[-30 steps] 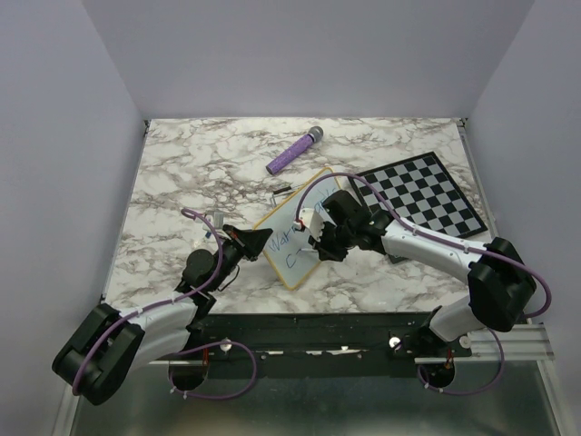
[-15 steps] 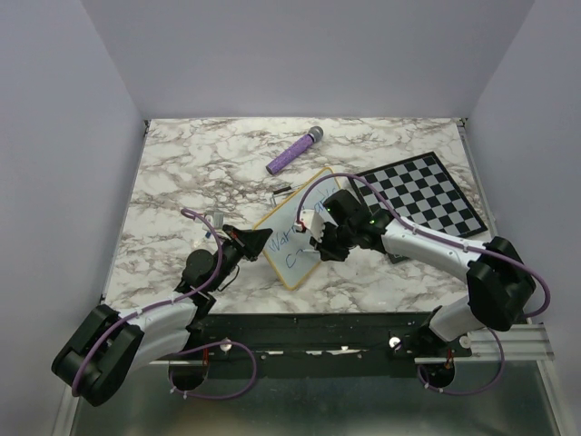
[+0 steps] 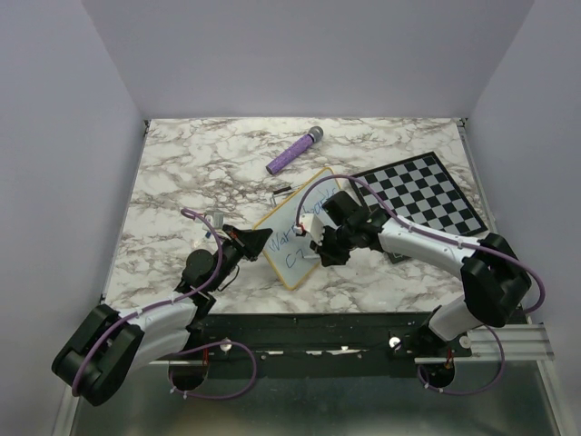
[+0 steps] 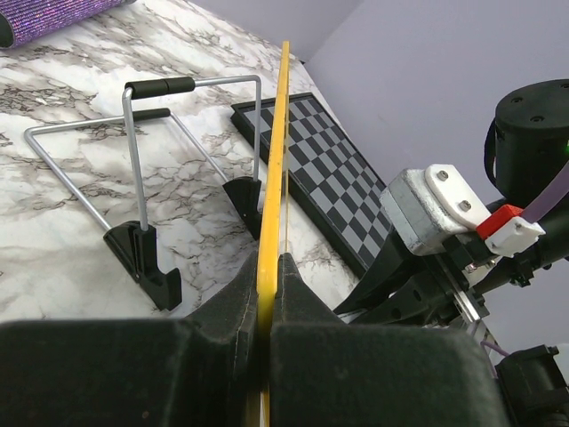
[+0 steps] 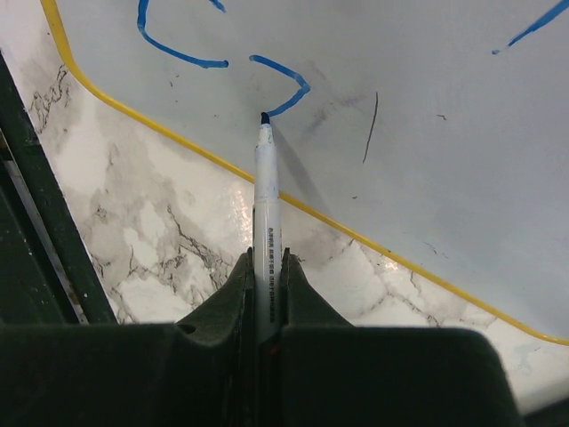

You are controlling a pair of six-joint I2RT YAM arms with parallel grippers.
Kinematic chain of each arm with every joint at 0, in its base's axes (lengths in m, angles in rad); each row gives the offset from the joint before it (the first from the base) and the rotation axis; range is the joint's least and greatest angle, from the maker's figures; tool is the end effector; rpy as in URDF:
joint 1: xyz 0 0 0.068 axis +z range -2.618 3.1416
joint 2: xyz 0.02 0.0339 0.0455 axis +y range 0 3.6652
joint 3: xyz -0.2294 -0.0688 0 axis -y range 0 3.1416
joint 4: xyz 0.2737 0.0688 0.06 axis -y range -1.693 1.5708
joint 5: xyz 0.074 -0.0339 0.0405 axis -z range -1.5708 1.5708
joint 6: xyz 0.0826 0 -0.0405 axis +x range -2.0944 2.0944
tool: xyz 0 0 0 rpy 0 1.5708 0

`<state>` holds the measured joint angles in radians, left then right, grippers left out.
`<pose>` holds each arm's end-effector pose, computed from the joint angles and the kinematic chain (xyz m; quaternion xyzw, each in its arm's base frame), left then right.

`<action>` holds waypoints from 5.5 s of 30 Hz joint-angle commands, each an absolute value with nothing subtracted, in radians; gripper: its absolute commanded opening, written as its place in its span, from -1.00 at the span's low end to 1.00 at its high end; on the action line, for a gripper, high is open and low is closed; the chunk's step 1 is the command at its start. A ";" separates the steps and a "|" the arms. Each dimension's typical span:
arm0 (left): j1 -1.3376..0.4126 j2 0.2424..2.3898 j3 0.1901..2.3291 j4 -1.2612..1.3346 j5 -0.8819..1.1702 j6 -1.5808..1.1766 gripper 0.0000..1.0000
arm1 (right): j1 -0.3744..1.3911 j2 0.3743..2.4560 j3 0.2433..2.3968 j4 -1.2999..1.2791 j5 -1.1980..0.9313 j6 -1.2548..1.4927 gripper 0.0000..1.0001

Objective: Write a sentence on the whiteboard

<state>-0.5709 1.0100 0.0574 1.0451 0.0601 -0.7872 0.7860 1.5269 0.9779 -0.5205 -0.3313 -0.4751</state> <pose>0.2172 -0.1454 0.1339 -0.0506 0.6718 -0.4797 0.5621 0.2268 0.2651 0.1176 -0.5964 0.7476 0.1957 0.2170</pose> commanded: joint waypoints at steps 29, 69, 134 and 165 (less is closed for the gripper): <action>-0.574 1.037 0.044 1.098 0.097 -0.773 -1.00 | 0.753 1.459 1.019 -0.486 -0.322 -0.436 -0.99; -0.574 1.017 0.041 1.091 0.101 -0.753 -1.00 | 0.739 1.559 1.015 -0.566 -0.333 -0.491 -0.99; -0.574 1.009 0.043 1.081 0.100 -0.741 -1.00 | 0.689 1.505 1.026 -0.585 -0.342 -0.486 -0.99; -0.574 0.994 0.034 1.068 0.109 -0.735 -1.00 | 0.584 1.364 0.945 -0.495 -0.456 -0.557 -0.99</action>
<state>-0.5709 1.0058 0.0574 1.0538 0.0719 -0.7559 0.5953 1.3857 0.9672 -0.5163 -0.4393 -0.5194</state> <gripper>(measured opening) 0.071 0.137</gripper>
